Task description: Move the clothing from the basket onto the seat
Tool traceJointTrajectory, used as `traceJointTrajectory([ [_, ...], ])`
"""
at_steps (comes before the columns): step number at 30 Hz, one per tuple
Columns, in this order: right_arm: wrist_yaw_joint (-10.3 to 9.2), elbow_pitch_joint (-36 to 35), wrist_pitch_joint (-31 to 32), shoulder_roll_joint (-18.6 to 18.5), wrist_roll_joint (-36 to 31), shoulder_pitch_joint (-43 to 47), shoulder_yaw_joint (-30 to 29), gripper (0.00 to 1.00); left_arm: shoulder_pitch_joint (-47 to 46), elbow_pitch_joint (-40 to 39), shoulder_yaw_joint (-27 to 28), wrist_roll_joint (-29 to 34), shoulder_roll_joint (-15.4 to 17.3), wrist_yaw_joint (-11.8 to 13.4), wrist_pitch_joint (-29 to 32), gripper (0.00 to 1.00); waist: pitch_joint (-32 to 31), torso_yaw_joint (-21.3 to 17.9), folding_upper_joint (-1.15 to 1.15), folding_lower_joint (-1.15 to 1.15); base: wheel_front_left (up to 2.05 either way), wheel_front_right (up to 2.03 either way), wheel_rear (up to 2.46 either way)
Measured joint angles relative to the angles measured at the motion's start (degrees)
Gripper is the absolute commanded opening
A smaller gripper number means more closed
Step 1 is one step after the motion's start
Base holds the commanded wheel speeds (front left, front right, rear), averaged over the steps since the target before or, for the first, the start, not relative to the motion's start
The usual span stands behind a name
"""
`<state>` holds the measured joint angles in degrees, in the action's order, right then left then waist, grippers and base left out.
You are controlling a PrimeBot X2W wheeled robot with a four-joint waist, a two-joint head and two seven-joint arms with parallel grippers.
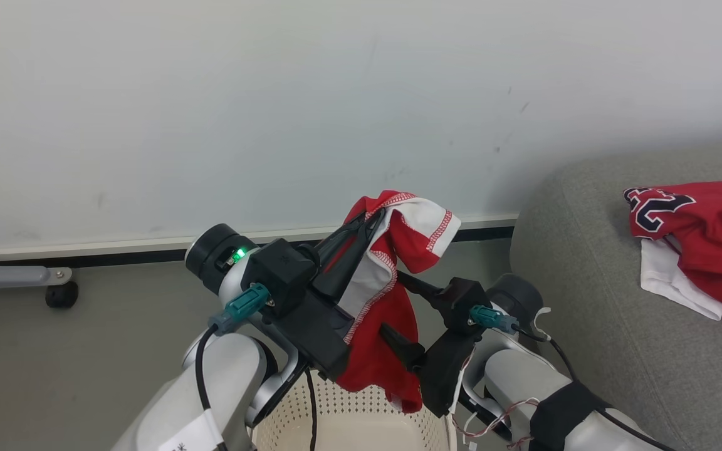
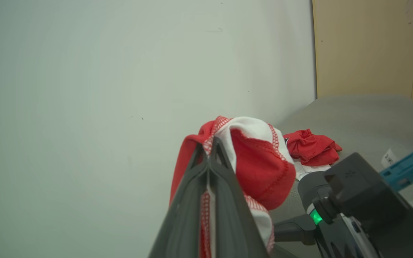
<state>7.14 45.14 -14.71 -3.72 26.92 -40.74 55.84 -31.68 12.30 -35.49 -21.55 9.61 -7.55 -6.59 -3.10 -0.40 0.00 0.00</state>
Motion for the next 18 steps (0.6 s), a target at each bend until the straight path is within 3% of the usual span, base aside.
traceJointTrajectory([
  [1, 0.0, 0.3, 0.0, 0.0, 0.4, -0.7, 0.8, 1.0, 0.0, 0.0, -0.1, 0.0, 0.0, 0.0, 0.0, 0.0, 0.1, 0.1, 0.0, 0.0, 0.0, 0.0, 0.0],
  [2, 0.0, 0.6, 0.0, 0.0, 0.8, -1.2, 1.7, 0.61, 0.0, 0.0, -0.1, -0.1, -0.1, 0.0, 0.0, 0.0, 0.2, 0.3, 0.0, 0.0, 0.0, 0.0, 0.0],
  [3, 0.0, 0.9, 0.0, 0.0, 1.4, -1.5, 2.4, 0.44, 0.0, 0.0, -0.2, -0.1, -0.2, 0.0, 0.0, 0.0, 0.3, 0.4, -0.01, 0.0, 0.0, 0.0, 0.0],
  [4, 0.0, 1.3, 0.0, 0.1, 1.8, -1.8, 3.1, 0.15, 0.0, 0.0, -0.2, -0.2, -0.2, 0.0, 0.2, 0.0, 0.4, 0.5, 0.0, 0.0, 0.0, 0.0, 0.0],
  [5, 0.0, 1.5, 0.0, 0.1, 2.0, -2.1, 3.8, 0.0, 0.0, 0.0, -0.2, -0.2, -0.2, 0.0, 0.4, 0.0, 0.4, 0.6, 0.0, 0.0, 0.0, 0.0, 0.0],
  [18, 0.01, 1.6, 0.0, 0.1, 7.3, -3.1, 7.8, 0.0, 0.4, 1.8, 2.1, -1.9, 2.1, 0.7, 0.4, 0.0, 0.9, 0.1, 0.0, 0.0, 0.0, 0.0, 0.0],
])
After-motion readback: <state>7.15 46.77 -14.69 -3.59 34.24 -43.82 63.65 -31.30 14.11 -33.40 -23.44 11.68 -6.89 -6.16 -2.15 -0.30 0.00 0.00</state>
